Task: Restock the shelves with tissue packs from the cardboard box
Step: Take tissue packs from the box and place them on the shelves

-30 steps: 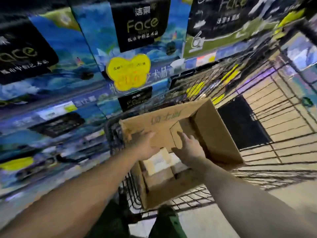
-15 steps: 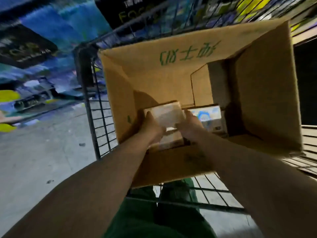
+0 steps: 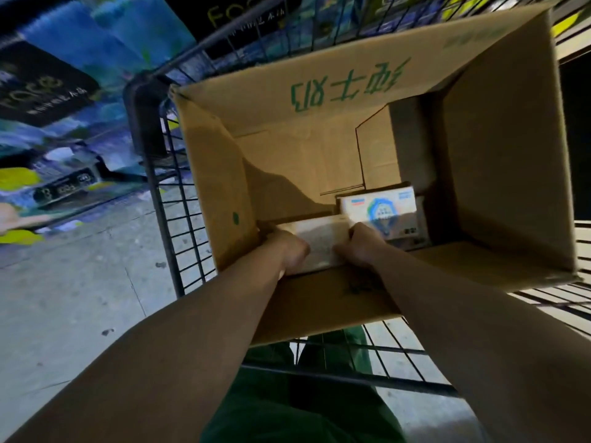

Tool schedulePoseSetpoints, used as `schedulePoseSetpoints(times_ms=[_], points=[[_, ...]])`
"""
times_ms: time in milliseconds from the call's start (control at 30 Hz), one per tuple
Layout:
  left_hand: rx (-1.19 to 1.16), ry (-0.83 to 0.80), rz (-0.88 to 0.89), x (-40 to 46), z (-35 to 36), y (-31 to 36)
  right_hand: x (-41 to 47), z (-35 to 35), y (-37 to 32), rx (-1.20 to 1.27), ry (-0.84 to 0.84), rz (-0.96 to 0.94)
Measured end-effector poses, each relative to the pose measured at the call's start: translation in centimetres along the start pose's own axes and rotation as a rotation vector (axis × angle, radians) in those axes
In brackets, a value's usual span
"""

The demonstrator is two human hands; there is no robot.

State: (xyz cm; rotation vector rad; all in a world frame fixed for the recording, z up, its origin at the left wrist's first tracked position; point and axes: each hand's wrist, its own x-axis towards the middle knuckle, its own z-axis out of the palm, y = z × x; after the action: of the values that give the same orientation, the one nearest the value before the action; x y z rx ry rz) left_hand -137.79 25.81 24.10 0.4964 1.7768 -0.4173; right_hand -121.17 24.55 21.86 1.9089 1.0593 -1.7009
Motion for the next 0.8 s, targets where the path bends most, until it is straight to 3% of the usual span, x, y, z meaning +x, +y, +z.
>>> schedulePoseSetpoints(times_ms=[167,333,533,700,800], points=[[-0.182,-0.013,-0.045,1.3,0.6,-0.9,0.9,-0.1,0.1,-0.075,-0.036,-0.030],[-0.327,0.006,-0.065,2.0,0.9,-1.6,1.3,0.8,-0.7,-0.175,-0.088,-0.241],[-0.307,0.001,0.035,1.1,0.5,-1.1,0.7,-0.2,-0.6,0.149,-0.002,-0.176],[-0.321,0.026,0.237,-0.5,-0.8,0.2,-1.0,-0.5,-0.2,0.328,0.234,-0.142],[-0.295,0.035,0.382,-2.5,-1.5,1.2,-3.1,-1.7,-0.2,0.435,0.288,-0.174]])
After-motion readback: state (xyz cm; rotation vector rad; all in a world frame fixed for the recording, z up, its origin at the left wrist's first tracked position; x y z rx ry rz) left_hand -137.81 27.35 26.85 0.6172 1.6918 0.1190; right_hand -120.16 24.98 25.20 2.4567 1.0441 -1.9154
